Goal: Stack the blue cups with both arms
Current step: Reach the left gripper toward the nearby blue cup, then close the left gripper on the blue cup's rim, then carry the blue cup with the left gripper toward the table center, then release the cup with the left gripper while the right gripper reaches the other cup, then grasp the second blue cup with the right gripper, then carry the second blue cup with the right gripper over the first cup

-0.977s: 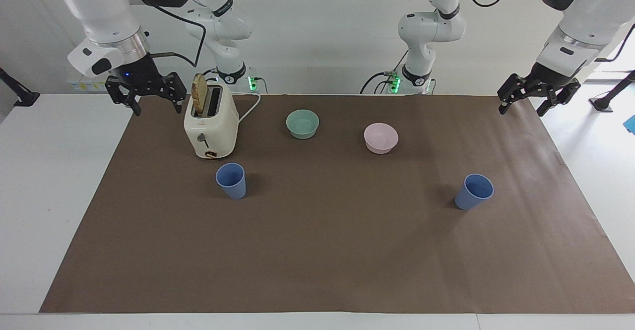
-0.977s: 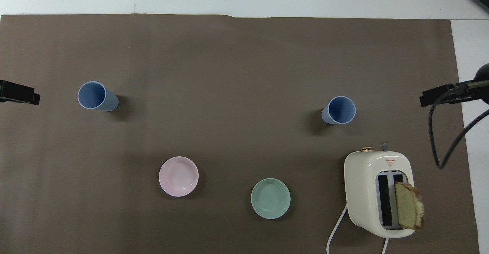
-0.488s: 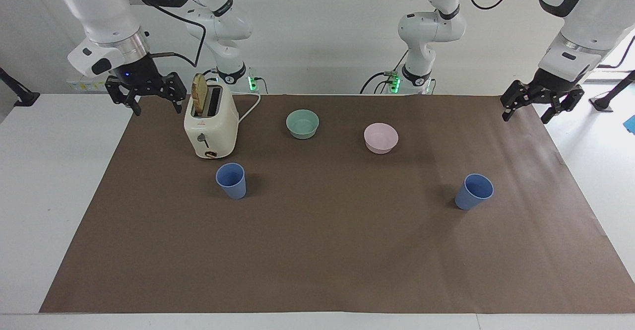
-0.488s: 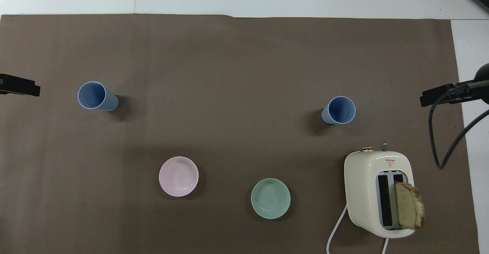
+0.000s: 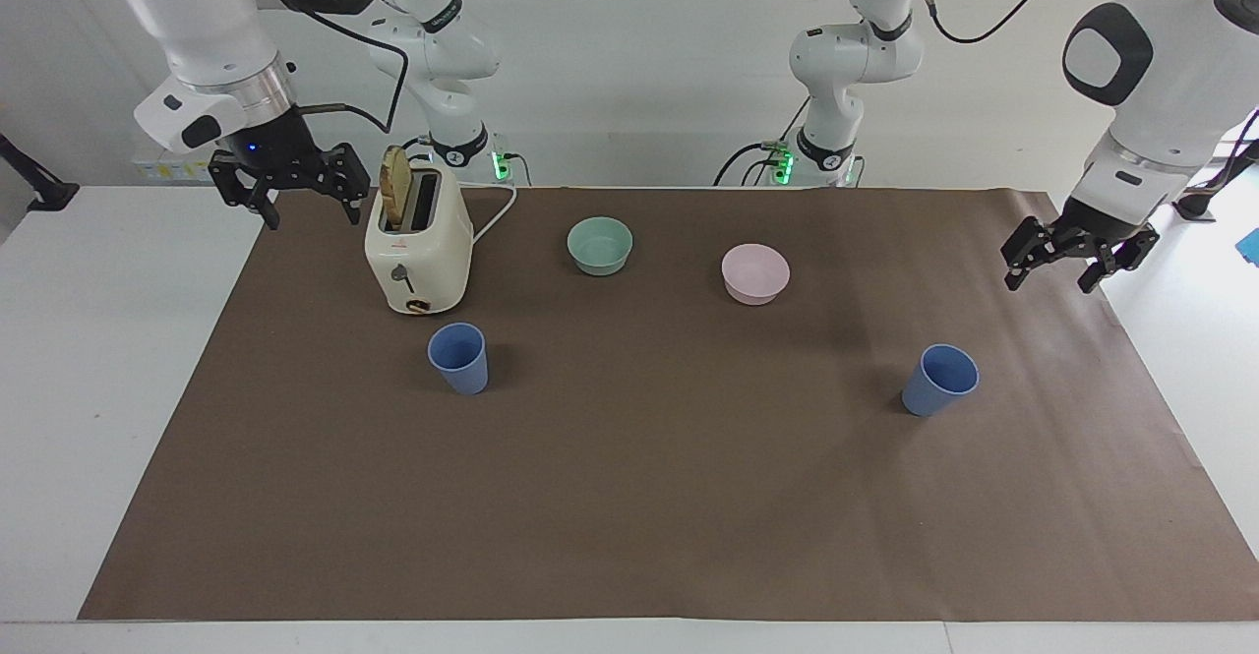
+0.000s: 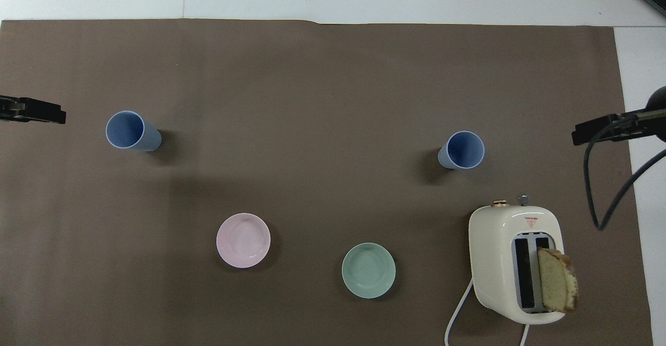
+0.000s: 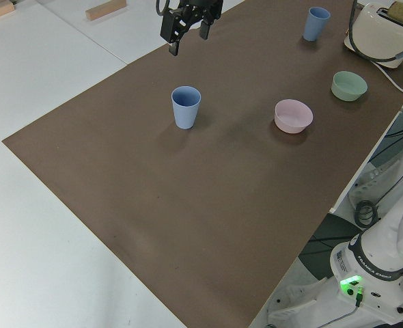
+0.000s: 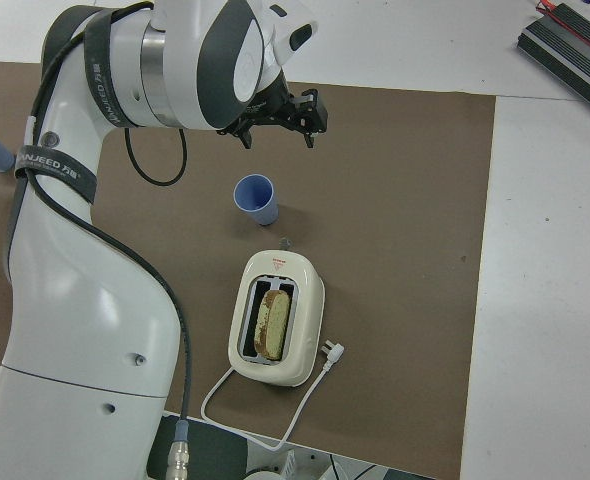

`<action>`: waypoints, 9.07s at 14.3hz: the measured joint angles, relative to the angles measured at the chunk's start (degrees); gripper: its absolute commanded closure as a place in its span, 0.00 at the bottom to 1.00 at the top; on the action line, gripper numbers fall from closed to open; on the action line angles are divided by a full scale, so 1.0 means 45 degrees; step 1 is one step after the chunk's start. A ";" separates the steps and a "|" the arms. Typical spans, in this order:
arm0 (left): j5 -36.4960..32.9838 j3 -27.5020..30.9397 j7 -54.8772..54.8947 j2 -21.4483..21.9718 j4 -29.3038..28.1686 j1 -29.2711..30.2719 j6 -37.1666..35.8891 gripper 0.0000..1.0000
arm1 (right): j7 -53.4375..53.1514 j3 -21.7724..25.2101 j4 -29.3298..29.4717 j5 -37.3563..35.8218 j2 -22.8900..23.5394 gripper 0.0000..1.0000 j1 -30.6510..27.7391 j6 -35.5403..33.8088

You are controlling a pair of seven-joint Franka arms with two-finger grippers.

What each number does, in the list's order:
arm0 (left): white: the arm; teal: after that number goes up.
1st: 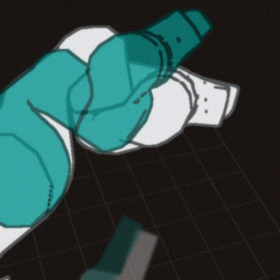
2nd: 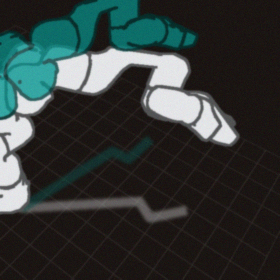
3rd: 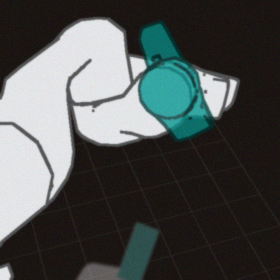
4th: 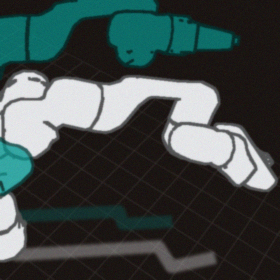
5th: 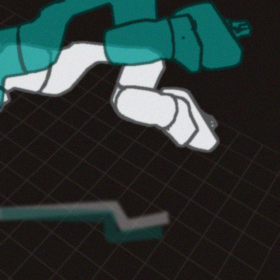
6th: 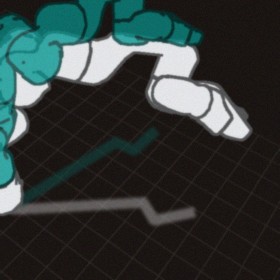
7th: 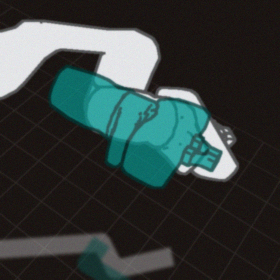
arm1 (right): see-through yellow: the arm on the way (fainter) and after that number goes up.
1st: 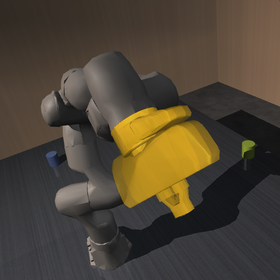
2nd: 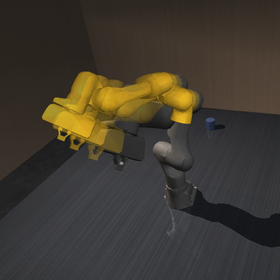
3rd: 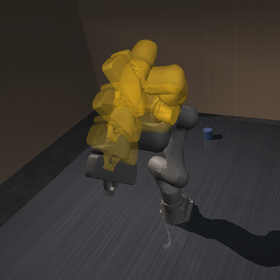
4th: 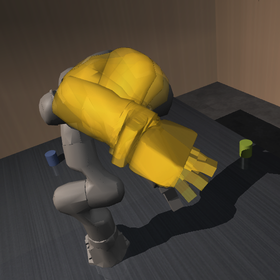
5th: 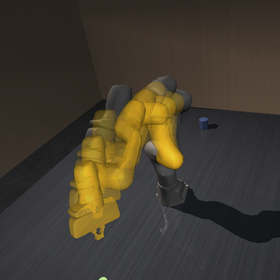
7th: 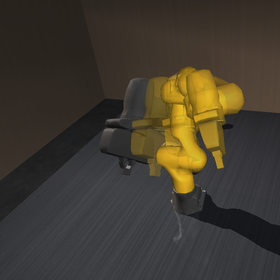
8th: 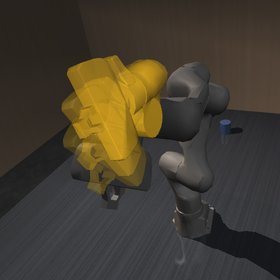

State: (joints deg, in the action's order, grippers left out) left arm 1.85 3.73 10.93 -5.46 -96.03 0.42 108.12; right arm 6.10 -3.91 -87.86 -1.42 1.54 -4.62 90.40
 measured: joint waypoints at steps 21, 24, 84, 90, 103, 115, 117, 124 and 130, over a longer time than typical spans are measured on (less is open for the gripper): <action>0.1115 -0.0064 -0.0011 -0.2196 -0.2584 0.0054 0.3304 0.22 | 0.0000 0.0000 0.0000 0.0000 0.0000 0.00 0.0000 0.0000; 0.1118 -0.0087 -0.0265 -0.2101 -0.2724 0.0054 0.3308 0.68 | 0.0000 0.0000 0.0000 0.0000 0.0000 0.00 0.0000 0.0000; 0.0842 0.0042 -0.3205 0.0915 -0.2039 -0.2857 0.1248 0.00 | -0.0303 -0.0016 -0.4030 0.0526 0.1236 0.00 0.0829 0.5566; -0.0158 0.0045 -0.1131 0.0956 0.0243 -0.1507 -0.1166 0.00 | -0.1153 -0.0019 -0.5108 0.0526 0.2185 0.00 0.1308 0.7509; -0.0256 0.0032 -0.0897 0.1094 0.1477 -0.1183 -0.3776 0.00 | -0.1174 -0.0023 -0.5346 0.0533 0.2325 1.00 0.1523 0.7656; -0.0256 0.0031 -0.0897 0.1103 0.1477 -0.1182 -0.3779 0.00 | -0.5272 -0.0047 -0.1778 0.0510 0.2244 1.00 0.3691 0.4299; -0.0256 0.0031 -0.0897 0.1103 0.1477 -0.1182 -0.3779 0.00 | -0.6674 -0.0055 -0.1082 0.0383 0.2280 1.00 0.4711 0.3570; -0.0256 0.0014 -0.0897 0.1103 0.1477 -0.1182 -0.3780 0.00 | -1.0290 -0.0065 0.1713 0.0285 0.3446 1.00 0.7160 0.2853; -0.0256 0.0010 -0.0897 0.1103 0.1477 -0.1182 -0.3781 0.00 | -1.1015 -0.0068 0.1888 0.0326 0.4299 1.00 0.7867 0.3692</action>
State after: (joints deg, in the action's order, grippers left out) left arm 0.70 3.77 6.89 -0.50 -89.38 -4.90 91.11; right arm -43.47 -4.22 -79.36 0.05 20.89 30.78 107.01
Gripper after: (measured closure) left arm 0.000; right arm 0.960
